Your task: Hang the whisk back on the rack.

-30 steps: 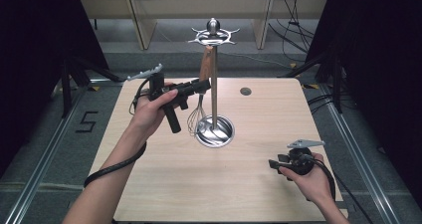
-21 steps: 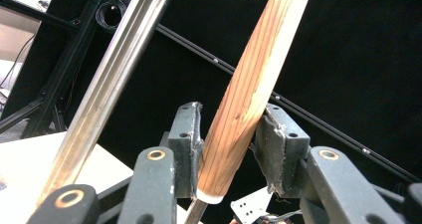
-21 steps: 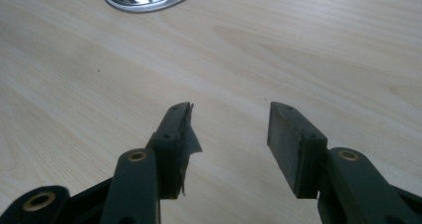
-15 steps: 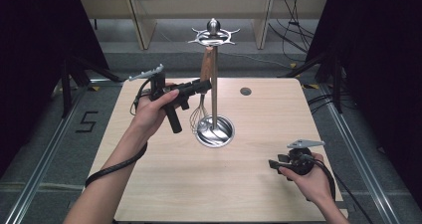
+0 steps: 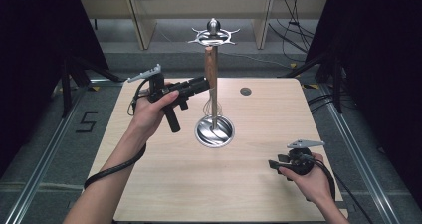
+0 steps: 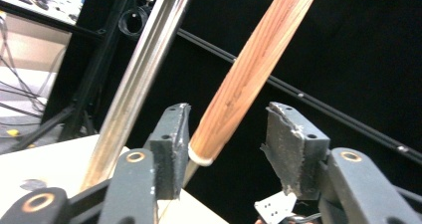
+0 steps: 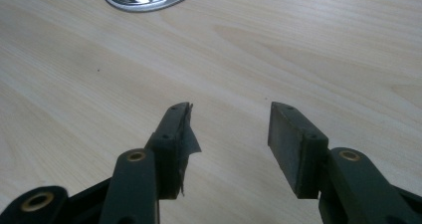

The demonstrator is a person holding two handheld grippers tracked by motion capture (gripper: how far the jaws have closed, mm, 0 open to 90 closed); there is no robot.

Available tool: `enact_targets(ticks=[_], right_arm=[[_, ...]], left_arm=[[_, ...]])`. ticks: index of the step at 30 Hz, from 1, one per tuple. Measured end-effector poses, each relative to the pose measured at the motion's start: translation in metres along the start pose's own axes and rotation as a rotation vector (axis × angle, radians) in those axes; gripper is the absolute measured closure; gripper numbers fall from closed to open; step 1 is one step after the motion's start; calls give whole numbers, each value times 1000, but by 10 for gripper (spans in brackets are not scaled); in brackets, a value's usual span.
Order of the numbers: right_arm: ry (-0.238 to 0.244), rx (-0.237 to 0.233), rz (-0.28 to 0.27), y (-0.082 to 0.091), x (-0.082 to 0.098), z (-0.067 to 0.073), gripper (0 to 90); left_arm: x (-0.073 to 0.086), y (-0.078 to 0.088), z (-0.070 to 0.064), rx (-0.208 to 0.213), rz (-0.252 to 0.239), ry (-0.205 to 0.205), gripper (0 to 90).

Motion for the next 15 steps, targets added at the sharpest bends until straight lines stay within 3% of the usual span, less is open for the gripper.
enact_targets(ticks=[2, 4, 6, 10, 11, 12, 15], right_arm=[[-2, -2, -4, 0, 0, 0, 521], [-23, -9, 11, 1, 0, 1, 520], [-23, -12, 12, 2, 0, 1, 520], [-30, -8, 5, 3, 0, 1, 519], [-21, -5, 1, 3, 0, 0, 519], [-21, -4, -1, 3, 0, 0, 519], [-26, -9, -4, 3, 0, 1, 518]], left_arm=[[1, 2, -2, -17, 14, -24, 475], [2, 6, -7, -63, 44, -82, 447], [3, 8, -9, -81, 55, -104, 436], [9, 20, -20, -195, 105, -190, 400], [14, 29, -25, -265, 132, -243, 397], [14, 29, -25, -265, 132, -243, 392], [26, 44, -31, -347, 167, -305, 384]])
Point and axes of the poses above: each handheld gripper's, and its own axes: y roughly backward along the jaws, x roughly out of its underside, z roughly to its left, the point moved 4 cm from there along -y, roughly forward along the jaws, and after that the axes turned 14 degrees about z, right-handed, at the moved point
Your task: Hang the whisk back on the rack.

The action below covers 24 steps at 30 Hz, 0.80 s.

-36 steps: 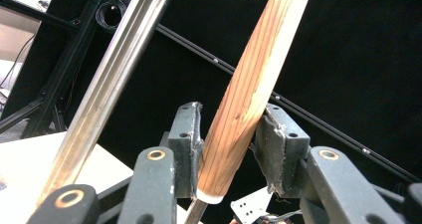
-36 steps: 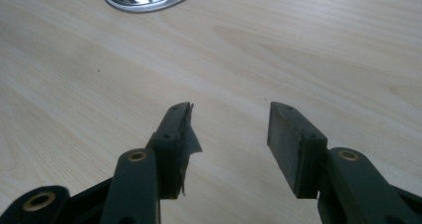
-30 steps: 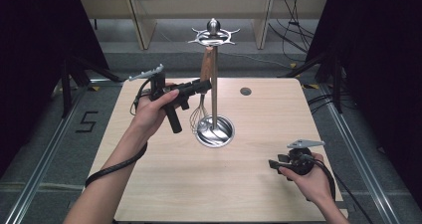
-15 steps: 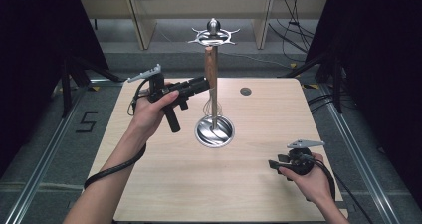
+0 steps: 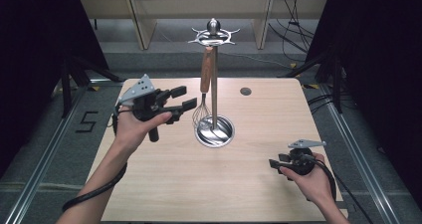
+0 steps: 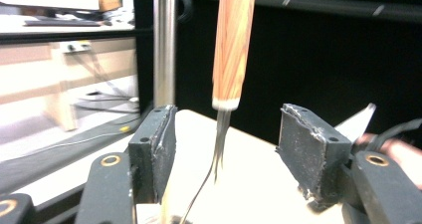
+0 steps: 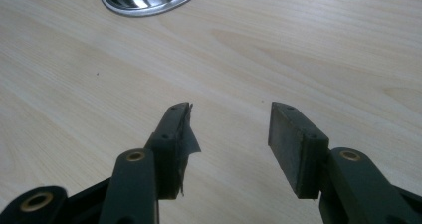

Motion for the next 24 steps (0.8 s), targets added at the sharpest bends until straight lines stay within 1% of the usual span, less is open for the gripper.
enact_targets(ticks=[1, 2, 3, 4, 5, 6, 7, 8, 10, 11, 12, 13, 16, 17, 18, 19, 20, 21, 22, 23, 24], right_arm=[[1, 5, 2, 1, 0, 0, 517], [1, 5, 2, 1, 0, 0, 517], [0, 4, 5, 1, 0, 0, 516], [-13, -4, 12, 1, 1, 1, 515], [-12, -2, 7, 1, 1, 0, 514], [3, 5, 4, 0, 1, -1, 514], [6, 8, 2, 0, 1, -1, 513], [-7, 3, 7, 1, 0, 0, 512], [-2, 6, 7, 1, 0, -1, 511], [-6, 5, 8, 0, 0, -1, 510], [-6, 5, 8, 0, 0, -1, 510], [-14, -4, 7, 0, 0, 0, 509], [-5, -7, -2, -1, 0, -1, 508], [-20, -7, 8, 0, 1, 1, 507], [-8, 1, 6, 0, 1, 0, 506], [-8, 1, 6, 0, 1, 0, 506], [-3, 5, 6, 0, 1, -1, 506], [-14, -2, 11, 0, 1, 0, 505], [10, 11, 2, -1, 1, -2, 504], [10, 11, 2, -1, 1, -2, 504], [16, 15, -1, -1, 1, -3, 504]], left_arm=[[10, 8, -1, -30, 20, -23, 377], [10, 8, -1, -30, 20, -23, 374], [18, 13, -2, -48, 32, -28, 374], [24, 18, -1, -64, 43, -33, 368], [31, 22, -2, -77, 52, -32, 361], [36, 24, -2, -85, 57, -32, 354], [44, 29, -1, -97, 70, -30, 349], [51, 32, -1, -105, 71, -21, 342], [62, 37, -1, -115, 81, -13, 334], [75, 41, 0, -128, 96, 1, 328], [75, 41, 0, -128, 96, 1, 326], [81, 43, 0, -134, 104, 5, 326], [98, 47, 1, -151, 128, 15, 318], [108, 50, 2, -166, 150, 15, 314], [114, 51, 2, -170, 158, 19, 313], [114, 51, 2, -170, 158, 19, 311], [121, 52, 3, -179, 176, 23, 311], [127, 54, 4, -186, 190, 26, 308], [137, 56, 5, -195, 211, 31, 306], [137, 56, 5, -195, 211, 31, 305], [143, 57, 6, -200, 225, 36, 305]])
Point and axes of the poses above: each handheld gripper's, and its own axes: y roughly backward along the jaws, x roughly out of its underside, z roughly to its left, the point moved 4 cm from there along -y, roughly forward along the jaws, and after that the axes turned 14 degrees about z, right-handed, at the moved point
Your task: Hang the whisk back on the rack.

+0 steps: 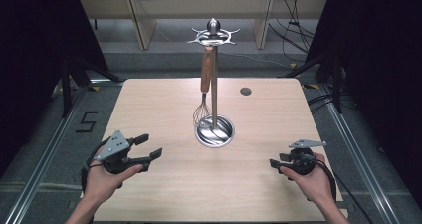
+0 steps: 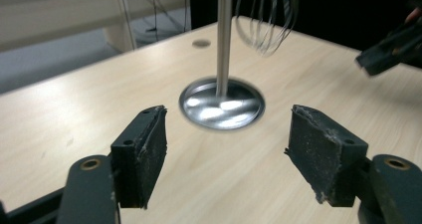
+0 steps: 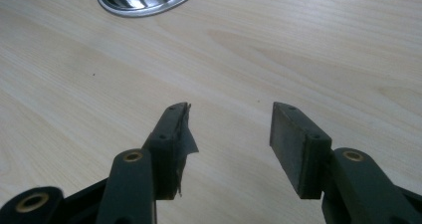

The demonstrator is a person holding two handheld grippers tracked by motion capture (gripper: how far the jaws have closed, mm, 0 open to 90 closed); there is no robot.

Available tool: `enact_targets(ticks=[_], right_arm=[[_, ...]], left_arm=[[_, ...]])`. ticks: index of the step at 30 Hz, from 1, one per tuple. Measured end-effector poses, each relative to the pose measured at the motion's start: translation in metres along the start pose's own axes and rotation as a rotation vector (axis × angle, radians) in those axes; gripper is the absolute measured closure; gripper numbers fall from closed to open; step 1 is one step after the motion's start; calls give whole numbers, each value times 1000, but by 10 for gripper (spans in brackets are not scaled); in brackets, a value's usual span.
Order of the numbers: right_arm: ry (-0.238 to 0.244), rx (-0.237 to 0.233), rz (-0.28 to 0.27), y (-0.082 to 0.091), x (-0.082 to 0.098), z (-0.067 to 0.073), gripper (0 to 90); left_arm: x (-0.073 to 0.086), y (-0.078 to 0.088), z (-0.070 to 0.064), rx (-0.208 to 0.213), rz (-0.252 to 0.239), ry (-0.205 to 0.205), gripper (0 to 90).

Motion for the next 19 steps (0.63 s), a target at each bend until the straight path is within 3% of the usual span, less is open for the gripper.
enact_targets(ticks=[4, 5, 6, 8, 10, 11, 14, 19], right_arm=[[-13, -6, 1, 0, 0, 1, 502], [11, -9, -14, -1, -1, 0, 502], [5, -2, -13, -1, -1, 0, 502], [-5, -5, -5, -1, -1, 0, 501], [-1, 4, -11, -1, -1, 0, 501], [-10, -14, 4, -1, -1, 1, 500], [-31, -23, 7, -1, -1, 3, 499], [-13, -14, 6, -2, 0, 1, 495]], left_arm=[[27, -2, 5, -25, 66, 22, 301], [40, -3, 7, -37, 92, 31, 301], [40, -3, 7, -37, 92, 31, 302], [57, -5, 9, -46, 119, 63, 305], [67, -7, 9, -56, 148, 62, 314], [71, -6, 11, -57, 164, 40, 314], [70, -6, 11, -57, 153, 69, 312], [72, -10, 12, -55, 160, 76, 312]])
Point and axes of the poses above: each handheld gripper's, and its own axes: y roughly backward along the jaws, x roughly out of its underside, z roughly to its left, the point moved 4 cm from there along -y, roughly forward along the jaws, and after that the axes turned 14 degrees about z, right-handed, at the moved point
